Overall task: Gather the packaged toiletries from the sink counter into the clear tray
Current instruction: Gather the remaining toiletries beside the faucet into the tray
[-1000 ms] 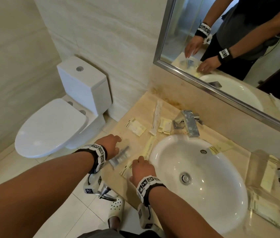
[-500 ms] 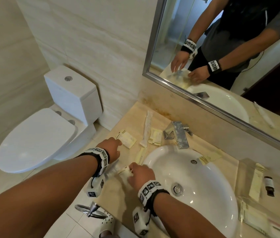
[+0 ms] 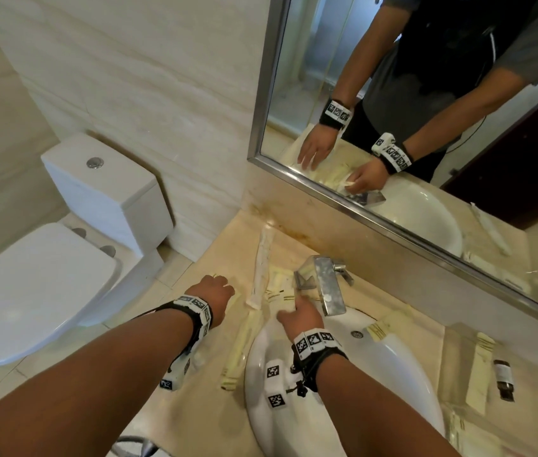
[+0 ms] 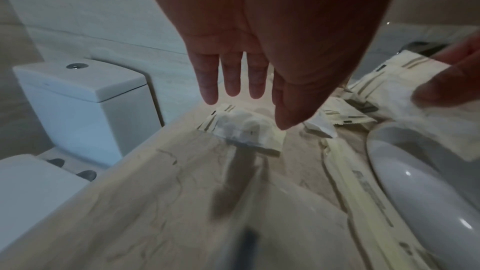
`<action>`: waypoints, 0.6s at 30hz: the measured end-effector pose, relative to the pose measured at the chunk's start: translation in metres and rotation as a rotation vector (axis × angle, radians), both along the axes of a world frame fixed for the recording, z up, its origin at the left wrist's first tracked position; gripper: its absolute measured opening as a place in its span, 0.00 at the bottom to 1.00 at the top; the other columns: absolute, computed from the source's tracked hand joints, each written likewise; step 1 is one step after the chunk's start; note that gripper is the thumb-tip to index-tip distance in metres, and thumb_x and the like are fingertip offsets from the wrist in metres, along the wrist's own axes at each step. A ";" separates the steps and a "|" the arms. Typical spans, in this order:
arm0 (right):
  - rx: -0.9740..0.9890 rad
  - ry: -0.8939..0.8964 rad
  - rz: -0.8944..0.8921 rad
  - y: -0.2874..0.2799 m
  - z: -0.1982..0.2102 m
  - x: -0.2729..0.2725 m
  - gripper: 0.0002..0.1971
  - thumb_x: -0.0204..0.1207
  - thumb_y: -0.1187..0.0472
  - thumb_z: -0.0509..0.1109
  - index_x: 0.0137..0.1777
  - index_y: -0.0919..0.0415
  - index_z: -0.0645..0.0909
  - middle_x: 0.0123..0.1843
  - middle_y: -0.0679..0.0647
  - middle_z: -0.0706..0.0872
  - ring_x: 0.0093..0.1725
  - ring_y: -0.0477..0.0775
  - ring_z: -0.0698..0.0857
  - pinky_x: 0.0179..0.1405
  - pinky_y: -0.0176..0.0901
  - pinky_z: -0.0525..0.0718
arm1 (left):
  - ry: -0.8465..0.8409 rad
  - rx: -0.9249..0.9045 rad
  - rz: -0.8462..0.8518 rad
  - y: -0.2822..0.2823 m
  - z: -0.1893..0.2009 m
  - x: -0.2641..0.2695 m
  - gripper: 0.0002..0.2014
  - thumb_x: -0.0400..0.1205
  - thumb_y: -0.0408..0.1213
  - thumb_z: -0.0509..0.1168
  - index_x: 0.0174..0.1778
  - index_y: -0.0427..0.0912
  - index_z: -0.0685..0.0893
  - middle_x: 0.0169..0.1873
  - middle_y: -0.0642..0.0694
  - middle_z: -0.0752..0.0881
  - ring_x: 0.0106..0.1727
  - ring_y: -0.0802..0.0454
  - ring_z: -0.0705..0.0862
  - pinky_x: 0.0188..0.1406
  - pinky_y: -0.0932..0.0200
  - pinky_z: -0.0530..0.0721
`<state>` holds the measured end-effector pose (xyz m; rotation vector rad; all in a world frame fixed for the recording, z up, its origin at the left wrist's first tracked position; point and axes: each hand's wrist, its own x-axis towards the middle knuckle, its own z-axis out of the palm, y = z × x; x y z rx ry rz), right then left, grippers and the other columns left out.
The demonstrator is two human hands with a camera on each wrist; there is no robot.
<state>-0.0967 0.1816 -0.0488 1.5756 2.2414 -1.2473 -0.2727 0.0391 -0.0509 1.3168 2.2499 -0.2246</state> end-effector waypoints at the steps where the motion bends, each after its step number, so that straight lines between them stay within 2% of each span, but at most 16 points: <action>1: -0.001 0.008 -0.023 0.002 -0.002 -0.003 0.09 0.76 0.58 0.71 0.55 0.56 0.86 0.46 0.51 0.90 0.45 0.53 0.87 0.46 0.40 0.82 | 0.006 -0.008 -0.017 0.002 -0.003 -0.002 0.28 0.81 0.39 0.64 0.79 0.50 0.68 0.81 0.46 0.63 0.78 0.42 0.65 0.70 0.45 0.78; 4: 0.016 0.001 -0.083 0.007 -0.010 -0.015 0.10 0.78 0.56 0.69 0.55 0.57 0.86 0.48 0.53 0.91 0.46 0.55 0.87 0.48 0.42 0.84 | 0.014 -0.042 -0.045 0.007 -0.009 -0.008 0.31 0.80 0.38 0.66 0.80 0.49 0.66 0.83 0.44 0.59 0.80 0.41 0.63 0.71 0.44 0.77; 8: 0.106 -0.074 -0.081 0.008 -0.017 -0.034 0.10 0.78 0.55 0.68 0.52 0.61 0.83 0.54 0.59 0.88 0.48 0.58 0.86 0.46 0.41 0.82 | 0.025 -0.077 -0.066 0.011 -0.012 -0.014 0.33 0.77 0.34 0.67 0.79 0.50 0.66 0.81 0.43 0.61 0.76 0.38 0.66 0.65 0.43 0.81; 12: 0.147 -0.190 -0.026 0.009 -0.022 -0.044 0.18 0.80 0.54 0.66 0.66 0.63 0.80 0.65 0.62 0.81 0.60 0.60 0.84 0.48 0.39 0.72 | 0.010 -0.096 -0.067 0.011 -0.013 -0.016 0.33 0.76 0.30 0.65 0.79 0.49 0.65 0.80 0.43 0.62 0.73 0.37 0.70 0.63 0.44 0.82; 16: 0.164 -0.226 -0.016 0.017 -0.030 -0.050 0.17 0.79 0.54 0.66 0.64 0.63 0.81 0.64 0.61 0.83 0.61 0.60 0.84 0.49 0.41 0.74 | 0.042 -0.086 -0.103 0.010 -0.016 -0.019 0.32 0.75 0.28 0.66 0.76 0.47 0.67 0.76 0.42 0.66 0.67 0.37 0.73 0.55 0.44 0.84; 18: 0.155 -0.259 -0.015 0.019 -0.031 -0.050 0.18 0.80 0.53 0.66 0.66 0.60 0.81 0.65 0.61 0.82 0.61 0.60 0.84 0.49 0.41 0.73 | 0.081 -0.086 -0.125 0.012 -0.015 -0.018 0.31 0.75 0.28 0.66 0.75 0.46 0.68 0.73 0.41 0.68 0.66 0.36 0.74 0.52 0.45 0.83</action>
